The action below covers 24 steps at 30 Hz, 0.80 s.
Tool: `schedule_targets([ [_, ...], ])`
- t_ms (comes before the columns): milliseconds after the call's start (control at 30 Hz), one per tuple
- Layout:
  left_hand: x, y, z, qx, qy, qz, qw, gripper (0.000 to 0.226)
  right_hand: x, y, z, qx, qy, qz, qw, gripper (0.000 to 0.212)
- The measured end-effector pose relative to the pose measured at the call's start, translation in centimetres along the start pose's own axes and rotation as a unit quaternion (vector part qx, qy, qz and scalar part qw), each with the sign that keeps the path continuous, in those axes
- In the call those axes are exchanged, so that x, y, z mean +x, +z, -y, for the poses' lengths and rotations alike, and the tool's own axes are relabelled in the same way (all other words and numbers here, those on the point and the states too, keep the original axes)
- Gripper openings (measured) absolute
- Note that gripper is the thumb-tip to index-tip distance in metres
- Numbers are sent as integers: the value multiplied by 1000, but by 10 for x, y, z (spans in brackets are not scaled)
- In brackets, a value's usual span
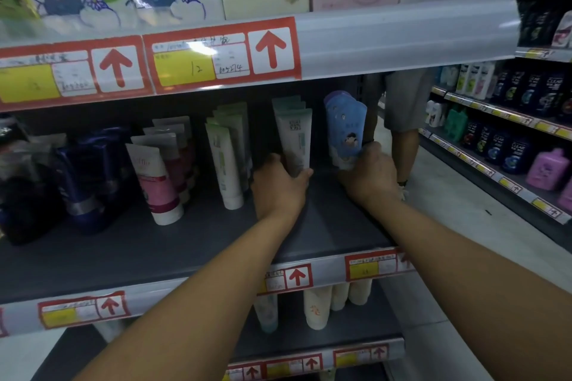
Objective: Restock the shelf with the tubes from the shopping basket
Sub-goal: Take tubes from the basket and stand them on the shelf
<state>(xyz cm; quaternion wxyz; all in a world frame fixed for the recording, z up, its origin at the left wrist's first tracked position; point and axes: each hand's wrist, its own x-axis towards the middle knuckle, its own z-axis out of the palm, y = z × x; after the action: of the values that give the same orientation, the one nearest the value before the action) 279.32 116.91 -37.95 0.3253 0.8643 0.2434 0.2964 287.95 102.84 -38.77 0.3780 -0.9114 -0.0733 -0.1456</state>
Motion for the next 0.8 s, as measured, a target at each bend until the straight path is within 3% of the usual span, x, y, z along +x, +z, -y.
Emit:
schedule_targets([
  [233,0,-5,4,8,-24,47,999,61,1,1,-1,5,23,22,999,58],
  [467,-19,-22,-4,42,-17,105,993,71,-20,-22,6,-42,25,75,996,73],
  [800,-79,-90,-9,62,75,103,990,45,-108,-71,26,-98,-69,19,993,21],
])
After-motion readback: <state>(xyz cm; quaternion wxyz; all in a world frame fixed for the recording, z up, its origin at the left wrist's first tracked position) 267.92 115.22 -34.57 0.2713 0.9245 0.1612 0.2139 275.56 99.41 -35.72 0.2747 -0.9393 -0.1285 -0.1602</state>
